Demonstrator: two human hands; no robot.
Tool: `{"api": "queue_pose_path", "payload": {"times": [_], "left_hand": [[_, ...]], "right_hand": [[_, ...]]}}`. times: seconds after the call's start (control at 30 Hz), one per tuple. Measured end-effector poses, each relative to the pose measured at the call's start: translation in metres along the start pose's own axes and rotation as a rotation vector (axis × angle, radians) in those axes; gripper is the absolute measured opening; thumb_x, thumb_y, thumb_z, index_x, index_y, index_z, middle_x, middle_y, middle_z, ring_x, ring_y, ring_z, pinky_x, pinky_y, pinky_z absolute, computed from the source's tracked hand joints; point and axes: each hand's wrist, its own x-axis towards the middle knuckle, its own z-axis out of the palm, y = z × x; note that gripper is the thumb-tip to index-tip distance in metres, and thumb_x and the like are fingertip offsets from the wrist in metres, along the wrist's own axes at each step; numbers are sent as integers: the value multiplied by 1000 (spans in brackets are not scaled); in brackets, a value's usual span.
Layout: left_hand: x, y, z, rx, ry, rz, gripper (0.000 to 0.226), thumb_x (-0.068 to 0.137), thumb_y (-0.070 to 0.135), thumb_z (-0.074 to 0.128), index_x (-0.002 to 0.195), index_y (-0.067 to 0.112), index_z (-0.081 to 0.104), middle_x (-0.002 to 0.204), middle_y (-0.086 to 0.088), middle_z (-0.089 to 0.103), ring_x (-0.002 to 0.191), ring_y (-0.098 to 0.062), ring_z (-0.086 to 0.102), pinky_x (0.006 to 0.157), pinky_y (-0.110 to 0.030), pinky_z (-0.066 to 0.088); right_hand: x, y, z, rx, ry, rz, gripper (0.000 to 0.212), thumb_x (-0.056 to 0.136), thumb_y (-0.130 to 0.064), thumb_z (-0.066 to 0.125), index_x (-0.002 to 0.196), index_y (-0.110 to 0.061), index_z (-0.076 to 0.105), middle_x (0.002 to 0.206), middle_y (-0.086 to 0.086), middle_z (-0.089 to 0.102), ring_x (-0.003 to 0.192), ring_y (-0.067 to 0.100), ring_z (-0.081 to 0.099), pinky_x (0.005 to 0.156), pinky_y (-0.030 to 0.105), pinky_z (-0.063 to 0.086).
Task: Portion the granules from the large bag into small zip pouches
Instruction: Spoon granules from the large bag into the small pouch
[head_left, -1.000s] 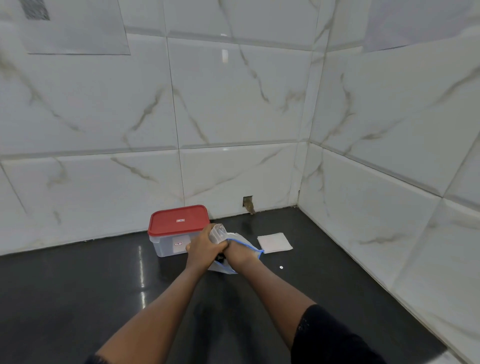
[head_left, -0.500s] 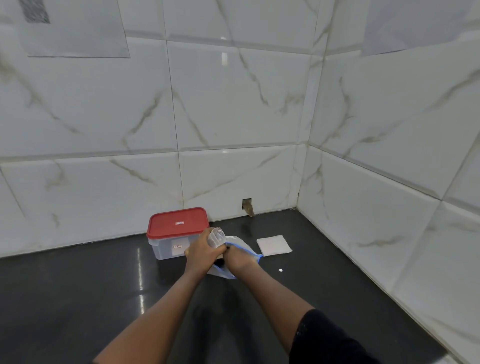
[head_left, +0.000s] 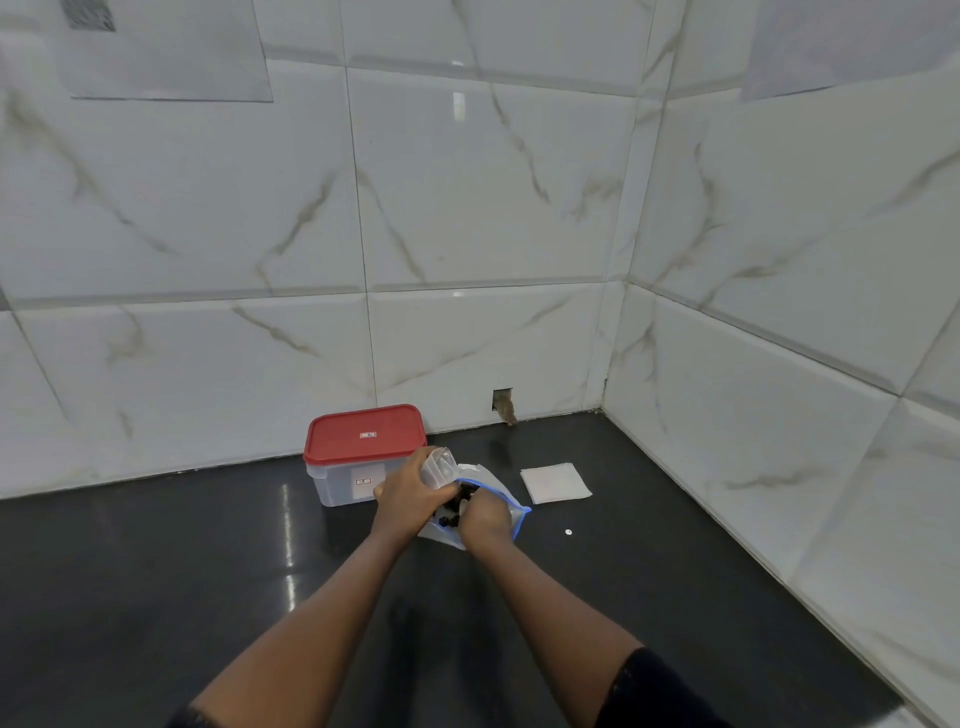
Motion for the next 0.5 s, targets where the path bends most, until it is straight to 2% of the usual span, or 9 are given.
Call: {"api": "queue_pose_path", "payload": {"times": [0.07,0.1,0.17,0.23,0.33,0.37,0.43,0.5], "left_hand": [[-1,0,-2,-6,-4,5,39,73,29,73,107,31,56,89,12,60,90,-13,55,94,-41,42],[-1,0,-3,-14,-5,12,37,72,30,73,105,33,55,89,11,61,89,-13,56,93,-40,43],[-3,-1,-4,-27,-4,20,36,71,30,73,102,34,54,88,11,61,89,-14,57,91,-39,45],[-4,-2,-5,-37,-7,27,37,70,31,72,102,34,54,88,12,61,89,-14,57,89,-37,46],[-6,-4,-6,-35,-8,28,37,71,33,73,101,37,51,89,12,61,90,-13,58,91,-40,47],[-6,-4,-6,-28,-10,25,38,71,34,73,101,37,50,90,12,60,90,-14,57,91,-41,47],[-6,-5,-7,-19,-4,14,42,64,43,70,101,38,50,88,11,61,90,-15,58,91,-41,46],[-5,-6,-9,-13,7,7,46,60,46,64,103,34,55,86,10,63,89,-17,59,90,-41,46]], "right_hand": [[-8,-4,-4,-60,-32,2,34,98,-11,38,128,-7,54,99,4,44,118,27,53,95,28,41],[-7,-5,-3,7,-36,34,34,98,-12,39,129,-8,54,105,8,51,122,28,51,98,29,41],[-7,-4,1,59,-81,101,35,98,-14,40,130,-8,52,126,14,56,125,27,50,99,28,41],[-6,-4,4,149,-76,162,36,99,-16,40,132,-8,51,134,13,54,125,26,50,99,28,41],[-7,-10,9,409,-106,275,37,98,-15,41,132,-6,51,132,13,55,124,27,51,102,30,41],[-4,-11,14,591,-93,349,36,96,-12,44,130,-4,52,127,15,57,120,29,54,102,33,45],[9,-10,21,984,-60,477,30,91,-5,49,119,-3,59,113,18,63,106,34,61,93,45,52],[23,-3,30,1100,-25,539,22,90,-2,48,107,-1,62,105,22,65,97,37,64,83,53,54]]}}
